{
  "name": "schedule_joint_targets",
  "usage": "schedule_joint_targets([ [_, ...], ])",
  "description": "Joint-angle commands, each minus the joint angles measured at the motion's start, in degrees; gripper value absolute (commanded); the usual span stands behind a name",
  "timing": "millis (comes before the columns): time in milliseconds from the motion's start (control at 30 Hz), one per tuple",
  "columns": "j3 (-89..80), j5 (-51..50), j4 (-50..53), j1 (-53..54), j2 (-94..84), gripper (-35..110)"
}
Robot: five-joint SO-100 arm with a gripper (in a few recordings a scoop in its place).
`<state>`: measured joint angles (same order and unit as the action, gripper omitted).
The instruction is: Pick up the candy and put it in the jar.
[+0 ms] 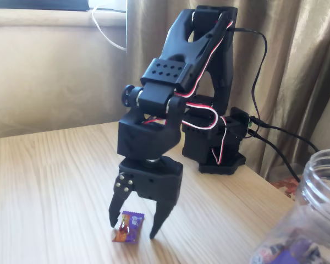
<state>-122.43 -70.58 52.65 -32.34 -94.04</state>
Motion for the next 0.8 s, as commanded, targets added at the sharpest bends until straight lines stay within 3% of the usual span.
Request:
schedule_joint_targets([
  [0, -0.4, 1.4, -0.2, 2.2, -1.2, 21],
  [367, -4.6, 3.7, -3.2, 4.4, -5.5, 14],
  [467, -4.7, 4.6, -3.3, 4.7, -6.1, 0],
  [767, -4.3, 10.1, -2.4, 3.6, -8.5, 0],
])
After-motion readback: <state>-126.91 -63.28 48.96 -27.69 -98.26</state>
